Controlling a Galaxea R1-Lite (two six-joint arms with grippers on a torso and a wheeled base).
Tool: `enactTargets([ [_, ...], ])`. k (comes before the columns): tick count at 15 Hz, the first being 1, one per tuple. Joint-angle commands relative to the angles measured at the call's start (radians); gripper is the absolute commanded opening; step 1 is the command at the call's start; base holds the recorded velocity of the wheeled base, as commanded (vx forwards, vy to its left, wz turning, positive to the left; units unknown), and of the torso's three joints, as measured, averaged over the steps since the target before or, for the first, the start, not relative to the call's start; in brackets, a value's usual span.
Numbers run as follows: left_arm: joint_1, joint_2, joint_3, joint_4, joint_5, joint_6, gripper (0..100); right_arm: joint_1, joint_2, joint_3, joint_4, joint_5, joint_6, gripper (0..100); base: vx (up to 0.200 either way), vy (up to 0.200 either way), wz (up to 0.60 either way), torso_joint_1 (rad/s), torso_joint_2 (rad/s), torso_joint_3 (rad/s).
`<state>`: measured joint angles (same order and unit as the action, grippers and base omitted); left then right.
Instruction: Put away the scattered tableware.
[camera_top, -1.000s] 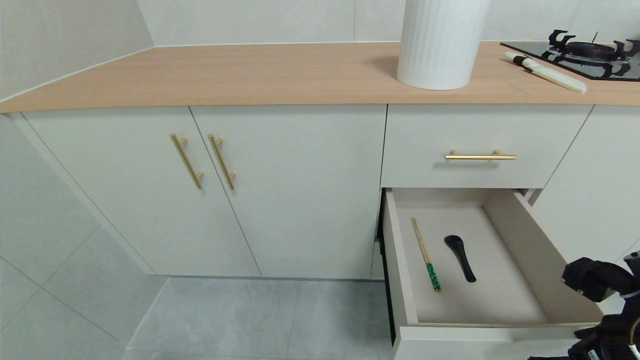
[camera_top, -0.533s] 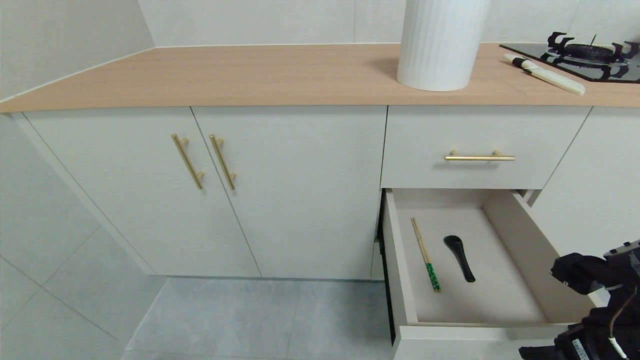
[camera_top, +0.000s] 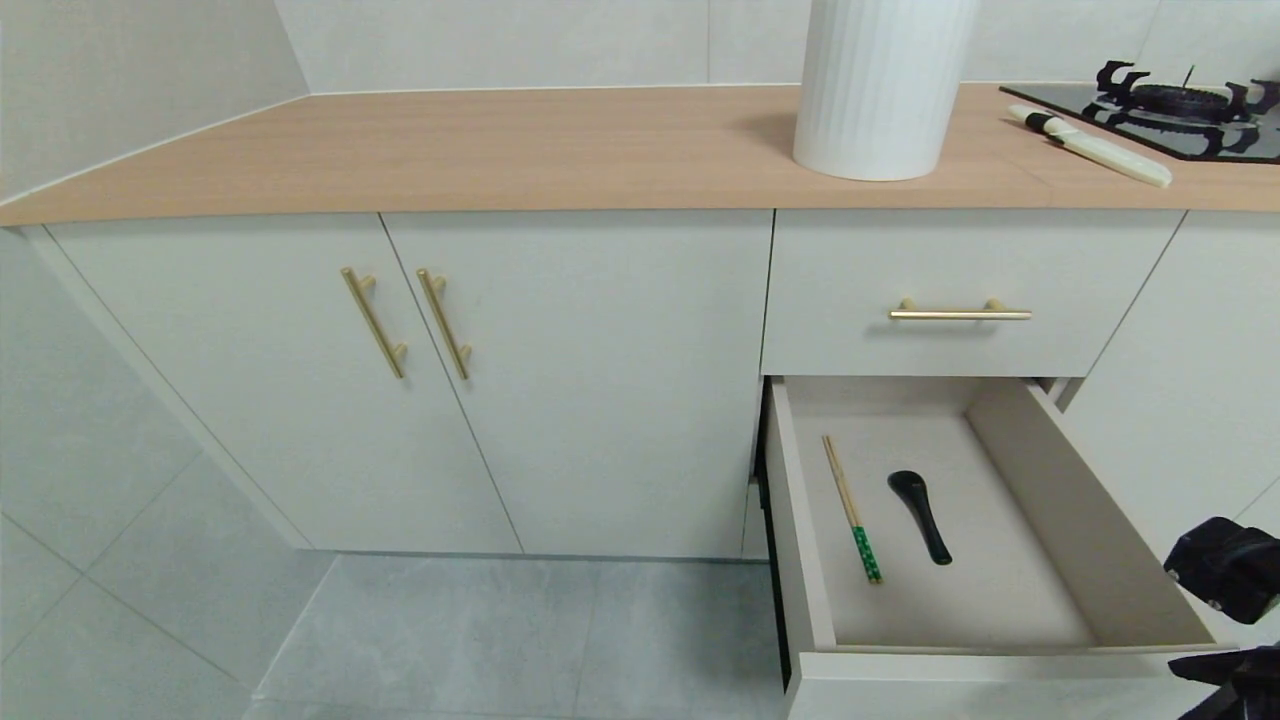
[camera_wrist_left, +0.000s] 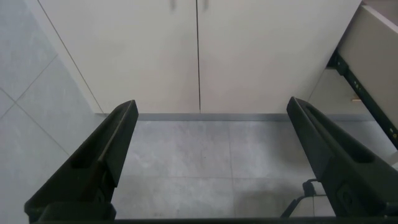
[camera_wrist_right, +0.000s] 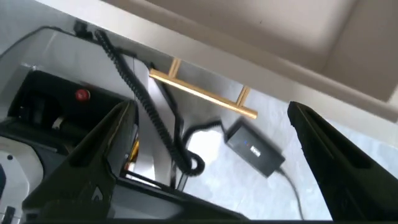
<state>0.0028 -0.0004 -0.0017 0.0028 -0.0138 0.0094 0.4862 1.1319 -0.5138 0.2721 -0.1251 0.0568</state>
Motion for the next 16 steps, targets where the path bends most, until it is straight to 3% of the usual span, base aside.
enactTargets([
  [1,0.000,0.000,0.000,0.000,0.000,0.000,100,0.032,-0.001,-0.006,0.039,-0.002,0.000,100,0.000,0.000,0.00,0.000,0.00,0.000],
  [4,0.000,0.000,0.000,0.000,0.000,0.000,100,0.032,0.134,-0.011,0.061,-0.021,0.015,100,0.000,0.000,0.00,0.000,0.00,0.000],
  [10,0.000,0.000,0.000,0.000,0.000,0.000,100,0.022,0.348,-0.100,0.055,-0.022,0.261,100,0.000,0.000,0.00,0.000,0.00,0.000],
  [16,0.000,0.000,0.000,0.000,0.000,0.000,100,-0.041,0.381,-0.103,-0.085,-0.079,0.281,100,0.000,0.000,0.00,0.000,0.00,0.000],
])
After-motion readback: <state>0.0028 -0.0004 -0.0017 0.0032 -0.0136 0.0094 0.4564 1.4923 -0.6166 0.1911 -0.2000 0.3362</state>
